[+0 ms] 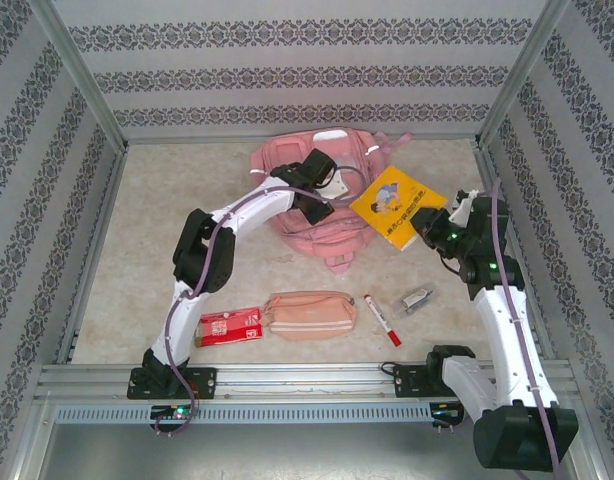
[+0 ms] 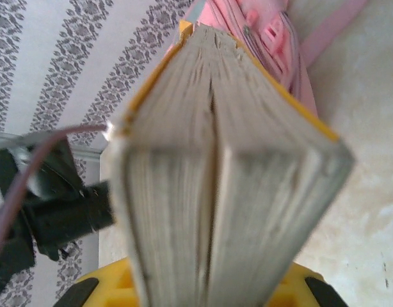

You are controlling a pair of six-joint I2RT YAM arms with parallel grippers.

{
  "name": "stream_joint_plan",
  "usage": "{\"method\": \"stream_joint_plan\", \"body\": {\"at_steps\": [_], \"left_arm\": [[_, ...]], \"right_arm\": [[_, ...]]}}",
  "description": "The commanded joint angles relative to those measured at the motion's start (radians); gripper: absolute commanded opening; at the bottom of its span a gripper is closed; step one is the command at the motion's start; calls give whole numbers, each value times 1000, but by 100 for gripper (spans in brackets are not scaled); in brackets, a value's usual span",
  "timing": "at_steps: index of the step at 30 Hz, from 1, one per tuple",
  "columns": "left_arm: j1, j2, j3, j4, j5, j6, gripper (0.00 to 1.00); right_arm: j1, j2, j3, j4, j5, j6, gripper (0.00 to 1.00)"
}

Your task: Pack the student bag

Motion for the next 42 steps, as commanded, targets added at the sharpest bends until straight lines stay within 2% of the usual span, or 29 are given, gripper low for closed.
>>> {"method": "stream_joint_plan", "body": {"at_steps": [1,7,10,13,17,21,23,28,39,42], "left_arm": [[27,-106,125,-33,-171,-80,0],[43,-137,283,-56,-282,-226,0],[45,-137,359,-72,-280,-245,0],[44,-148,395,-63,-274,-250,0],[42,-178,395,-43,-170,-238,0],[38,-197,386,-44,-82,-235,0],[36,-199,386,-56,-50,-241,0],[32,-208,365,-72,29,-262,0],[19,-235,345,-80,67,-264,0],[15,-244,323,-67,80,-270,0]], "right_arm": [[-11,-51,5,-4,-126,1,0],[-2,-52,9,73,-408,76,0],[28,-31,-2,68,-495,50,0],[78,23,-33,86,-531,33,0],[108,118,-64,147,-403,57,0],[143,269,-114,520,-321,254,0],[181,349,-93,613,-266,281,0],[245,569,-27,891,-218,389,0],[310,841,46,1139,35,421,0],[334,912,70,1212,149,451,0]]}}
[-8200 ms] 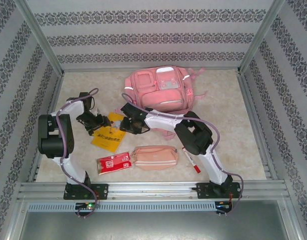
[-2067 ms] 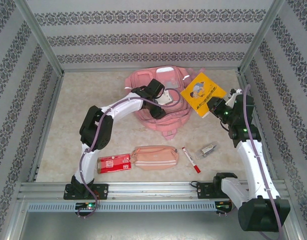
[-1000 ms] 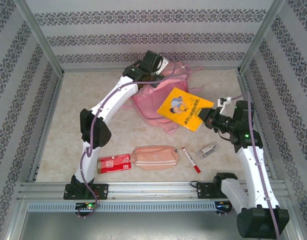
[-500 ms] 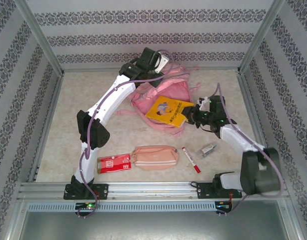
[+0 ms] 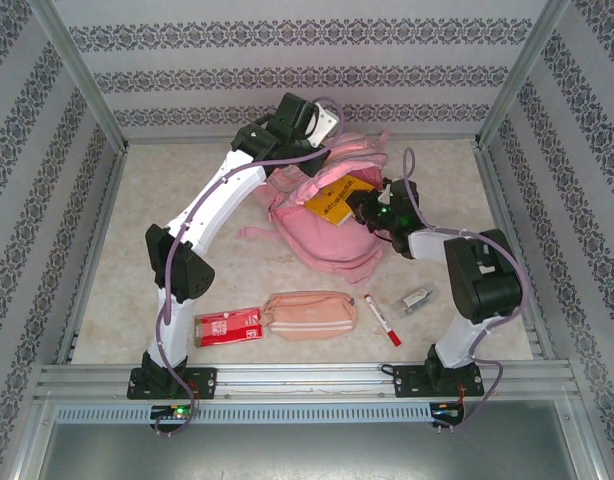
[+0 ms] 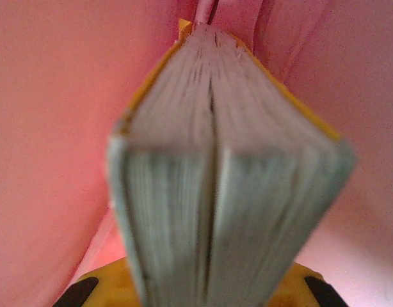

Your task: Pack the student bag

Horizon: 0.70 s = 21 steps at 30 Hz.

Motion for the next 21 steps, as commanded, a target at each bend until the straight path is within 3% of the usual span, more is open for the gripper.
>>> {"method": "stream_joint_plan", "body": {"at_steps": [1,11,15,17,19,21], "left_arm": [[-17,-89,-3,95,48,-32,0],[-24,-91,-31,137,50,-79,0],[-24,-94,-55,158,63,-89,0],[-24,-97,-68,176,71,-94,0],[-23,-97,-78,188,65,-90,0],[-23,-96,-89,198,43,-83,0]], "right_arm": [[33,55,60,207,162,50,0],[193,201,117,223,593,223,0],[234,238,146,208,638,243,10],[251,243,150,168,659,260,20],[251,251,151,148,632,274,30],[248,245,127,140,614,289,34]]}}
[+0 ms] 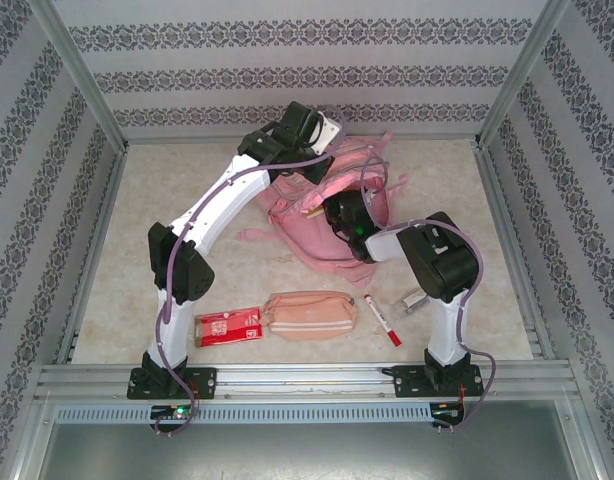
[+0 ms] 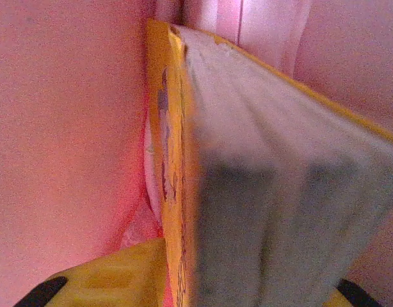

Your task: Pack the student bag

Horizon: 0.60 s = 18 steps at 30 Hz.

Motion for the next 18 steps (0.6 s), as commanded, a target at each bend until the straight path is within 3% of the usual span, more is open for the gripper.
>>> {"method": "stream_joint_plan", "body": {"at_steps": [1,9,18], "left_arm": [[-10,-87,-6,152,-6,-13,0],[7,-76,-87,213,-74,12,0],[32,-87,-163,249,-40,-8,0]], "right_arm": [[1,-5,-12,-19,27,45,38],[-17,-181,-42,-399,-149,50,61],[-31,-472,-151,-676,-192,-77,61]]}}
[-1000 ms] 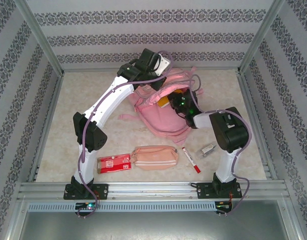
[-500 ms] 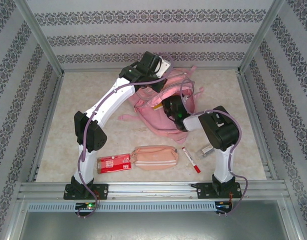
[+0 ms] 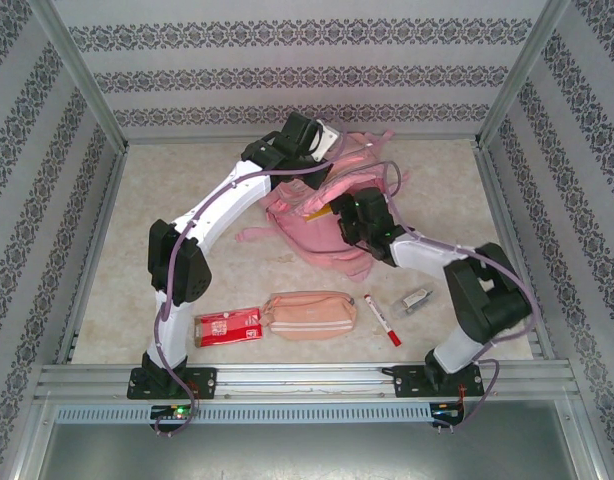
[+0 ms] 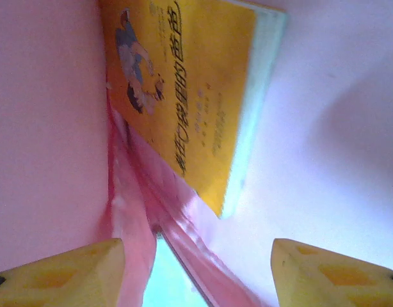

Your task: Pack the student bag

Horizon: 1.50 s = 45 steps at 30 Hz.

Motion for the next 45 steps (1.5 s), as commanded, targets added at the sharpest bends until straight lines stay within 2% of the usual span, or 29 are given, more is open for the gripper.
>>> {"method": "stream_joint_plan", "body": {"at_steps": [1,8,11,15,16,17,18,22,25,28,31,35,40,43,45], "left_arm": [[20,-63,-11,108,-9,-4,0],[22,-52,-92,120,-24,130,0],[25,-57,-134,131,-12,151,0],[27,-48,-174,121,92,138,0],[27,-42,-175,110,126,139,15],[27,-42,-176,103,126,128,40],[32,-51,-188,111,111,95,52],[120,-169,-376,263,154,-76,68],[239,-236,-496,358,218,-250,74],[347,-245,-580,404,228,-387,75],[422,-178,-593,419,290,-467,73],[454,-40,-547,416,345,-488,72],[457,84,-516,511,424,-561,72],[454,135,-506,562,449,-588,65],[450,156,-491,537,416,-564,45]], "right_arm": [[-23,-93,-58,-163,-63,-119,61],[-12,-257,-49,-524,-217,-488,61],[-4,-325,-41,-705,-225,-622,61],[-2,-432,-73,-847,-250,-720,60],[-3,-459,-75,-865,-262,-738,60],[-1,-480,-74,-874,-274,-758,59],[4,-504,-69,-877,-283,-780,59],[8,-543,-27,-898,-285,-834,57],[12,-505,30,-901,-299,-857,57],[36,-427,110,-892,-273,-898,57],[68,-343,189,-885,-155,-928,59],[70,-249,220,-798,-55,-866,61],[66,-141,239,-728,-41,-822,63],[56,-88,242,-691,-78,-818,62],[42,-67,233,-660,-99,-831,60]]}}
